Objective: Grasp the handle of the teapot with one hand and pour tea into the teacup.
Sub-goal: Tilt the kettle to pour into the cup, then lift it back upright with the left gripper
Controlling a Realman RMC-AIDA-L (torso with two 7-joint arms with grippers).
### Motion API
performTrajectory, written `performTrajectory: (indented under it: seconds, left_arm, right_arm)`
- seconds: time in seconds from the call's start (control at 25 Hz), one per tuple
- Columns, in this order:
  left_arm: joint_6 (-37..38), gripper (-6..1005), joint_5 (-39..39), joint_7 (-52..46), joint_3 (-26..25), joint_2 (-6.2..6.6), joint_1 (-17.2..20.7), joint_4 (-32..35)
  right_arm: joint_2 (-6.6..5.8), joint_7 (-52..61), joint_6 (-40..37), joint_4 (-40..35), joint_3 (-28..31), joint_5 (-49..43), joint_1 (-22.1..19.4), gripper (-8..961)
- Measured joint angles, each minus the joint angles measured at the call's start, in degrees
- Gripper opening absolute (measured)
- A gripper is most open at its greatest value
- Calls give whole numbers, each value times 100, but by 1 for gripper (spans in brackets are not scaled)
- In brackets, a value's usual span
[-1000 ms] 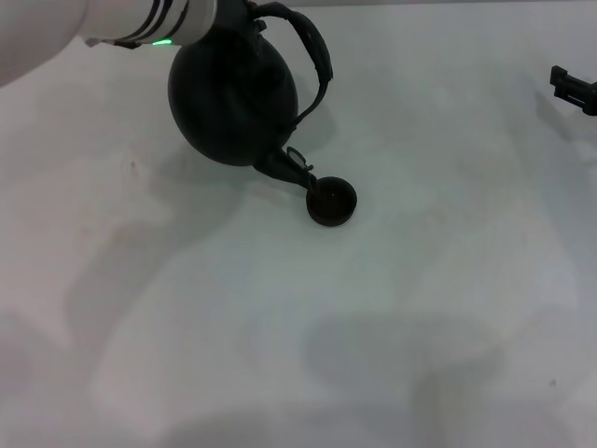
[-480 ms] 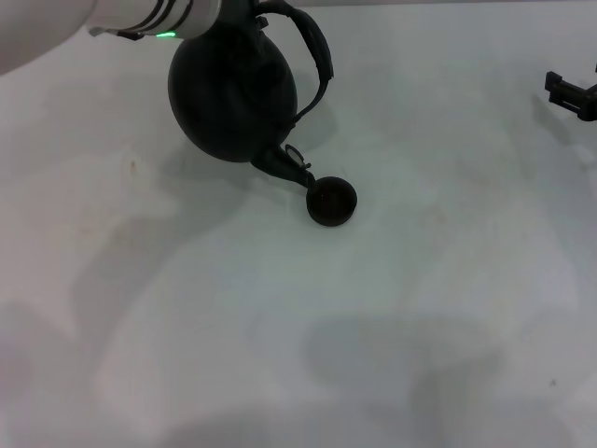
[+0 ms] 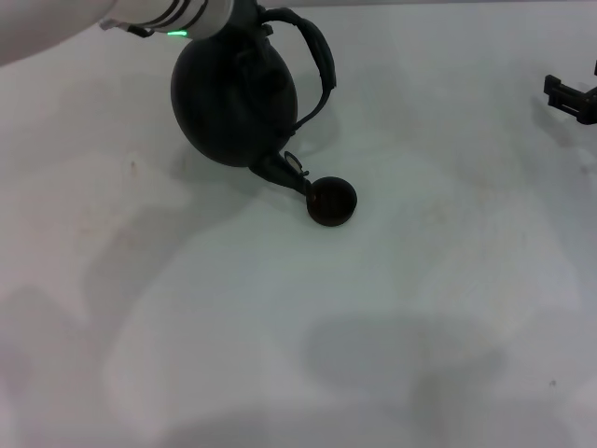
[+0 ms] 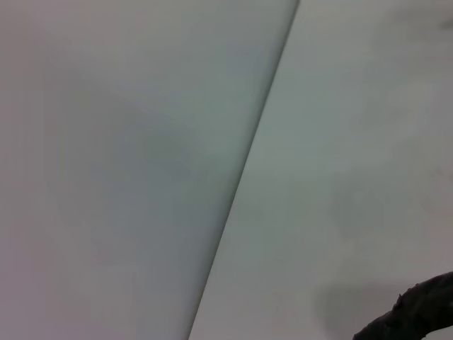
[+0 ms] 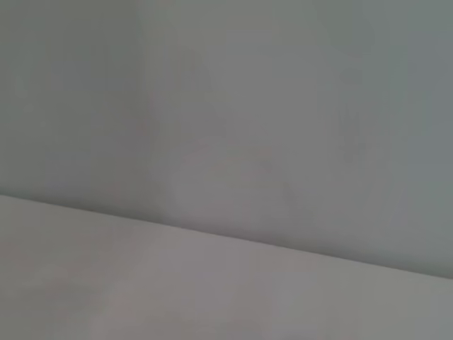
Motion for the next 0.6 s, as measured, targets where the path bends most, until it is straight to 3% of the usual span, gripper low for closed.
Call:
performTrajectory:
  seconds: [0.6]
  left_arm:
    - [95,122,8,36,9,9,-363,-380]
  right_arm:
    - [0,-10,-13,9,6,-10,-16,845]
